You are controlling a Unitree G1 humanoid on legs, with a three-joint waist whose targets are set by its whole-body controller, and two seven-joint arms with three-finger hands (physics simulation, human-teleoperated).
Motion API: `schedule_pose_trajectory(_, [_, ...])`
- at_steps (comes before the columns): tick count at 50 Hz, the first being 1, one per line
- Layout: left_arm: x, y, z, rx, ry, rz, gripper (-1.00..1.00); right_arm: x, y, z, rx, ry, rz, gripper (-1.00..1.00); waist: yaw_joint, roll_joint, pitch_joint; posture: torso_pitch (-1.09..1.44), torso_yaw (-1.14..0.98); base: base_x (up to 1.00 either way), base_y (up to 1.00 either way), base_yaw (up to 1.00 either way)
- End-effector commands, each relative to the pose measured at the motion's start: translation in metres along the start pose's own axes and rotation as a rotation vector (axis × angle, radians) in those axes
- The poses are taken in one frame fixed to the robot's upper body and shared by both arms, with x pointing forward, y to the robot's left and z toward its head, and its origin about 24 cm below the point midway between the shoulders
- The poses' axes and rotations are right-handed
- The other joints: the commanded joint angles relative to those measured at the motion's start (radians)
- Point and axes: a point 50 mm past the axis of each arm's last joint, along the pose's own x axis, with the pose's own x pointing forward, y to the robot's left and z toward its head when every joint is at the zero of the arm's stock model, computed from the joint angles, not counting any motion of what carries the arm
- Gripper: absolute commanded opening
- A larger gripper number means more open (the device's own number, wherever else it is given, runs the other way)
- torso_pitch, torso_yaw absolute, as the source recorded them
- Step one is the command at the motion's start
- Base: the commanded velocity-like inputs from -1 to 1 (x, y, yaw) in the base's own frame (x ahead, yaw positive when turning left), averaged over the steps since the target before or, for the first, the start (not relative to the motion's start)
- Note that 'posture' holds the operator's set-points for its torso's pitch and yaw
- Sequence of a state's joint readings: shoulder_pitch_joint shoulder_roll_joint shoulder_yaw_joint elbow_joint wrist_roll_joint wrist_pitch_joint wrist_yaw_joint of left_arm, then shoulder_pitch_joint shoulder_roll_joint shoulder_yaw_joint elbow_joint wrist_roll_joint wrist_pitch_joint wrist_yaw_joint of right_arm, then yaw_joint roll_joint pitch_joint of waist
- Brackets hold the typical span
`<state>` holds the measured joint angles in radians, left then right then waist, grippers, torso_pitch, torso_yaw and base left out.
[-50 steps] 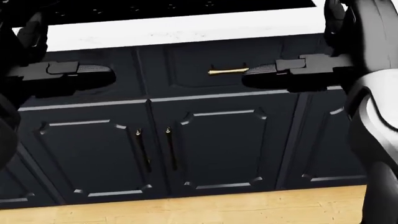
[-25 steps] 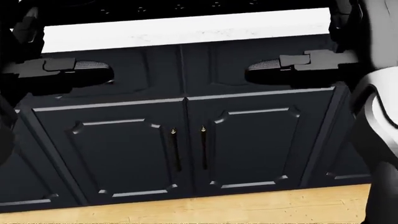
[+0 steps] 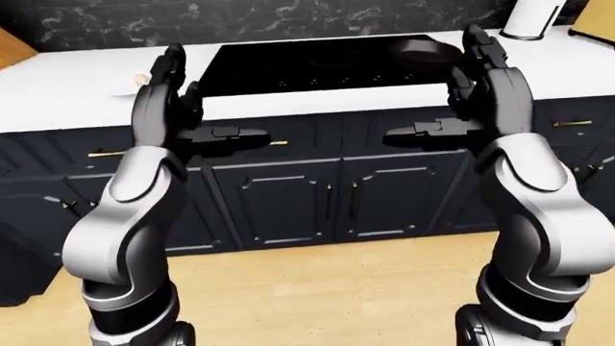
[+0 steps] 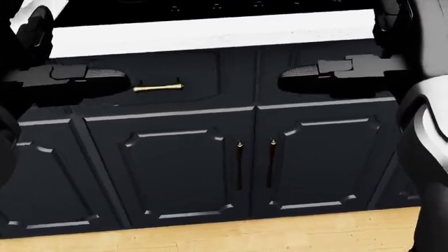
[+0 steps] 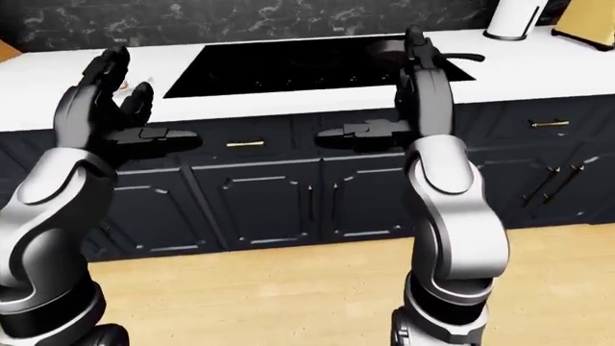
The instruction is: Pick the egg from the plate and place it in the pan.
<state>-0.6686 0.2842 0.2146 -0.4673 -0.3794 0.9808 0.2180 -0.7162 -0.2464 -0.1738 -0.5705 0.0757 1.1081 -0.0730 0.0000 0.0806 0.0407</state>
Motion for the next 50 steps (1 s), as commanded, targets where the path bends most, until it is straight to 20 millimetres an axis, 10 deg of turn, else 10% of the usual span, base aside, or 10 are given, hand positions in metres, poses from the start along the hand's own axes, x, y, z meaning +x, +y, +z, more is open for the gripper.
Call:
schedule_pose_trajectory(1, [-0.0018,0.0006,0.0136,-0.001,-0.065,0.010,1.00,-0.0014,0.0000,0.0143,-0.001,-0.073,0.007,1.00,-0.002,0.007,-0.031,0.00,0.00,0.00,0.00,0.40])
schedule_pose_trajectory(13, [-0.0018,0.0010,0.0136,-0.001,-0.066,0.011,1.00,-0.0022,0.0005,0.0150,0.000,-0.078,0.011,1.00,0.007,-0.104,-0.018,0.00,0.00,0.00,0.00,0.39])
schedule_pose_trajectory(16, [-0.0020,0.0008,0.0136,0.000,-0.066,0.009,1.00,-0.0012,-0.0008,0.0139,-0.013,-0.071,-0.004,1.00,-0.009,-0.176,-0.034,0.00,0.00,0.00,0.10,0.13])
schedule_pose_trajectory(27, [-0.0028,0.0007,0.0140,-0.001,-0.065,0.009,1.00,-0.0025,-0.0022,0.0160,0.011,-0.082,-0.003,1.00,0.002,-0.100,-0.027,0.00,0.00,0.00,0.21,0.00])
schedule_pose_trajectory(33, [-0.0031,0.0005,0.0148,-0.001,-0.065,0.008,1.00,-0.0024,-0.0022,0.0157,0.017,-0.083,-0.001,1.00,-0.013,0.004,-0.038,0.00,0.00,0.00,0.40,0.00])
schedule_pose_trajectory(48, [-0.0025,0.0013,0.0150,-0.008,-0.064,0.008,1.00,-0.0030,-0.0007,0.0165,0.018,-0.084,0.006,1.00,-0.010,-0.136,-0.029,0.00,0.00,0.00,0.45,0.00])
schedule_pose_trajectory(50, [-0.0028,0.0015,0.0150,-0.009,-0.064,0.008,1.00,-0.0033,-0.0011,0.0170,0.019,-0.086,0.006,1.00,-0.013,-0.123,-0.030,0.00,0.00,0.00,0.45,0.00])
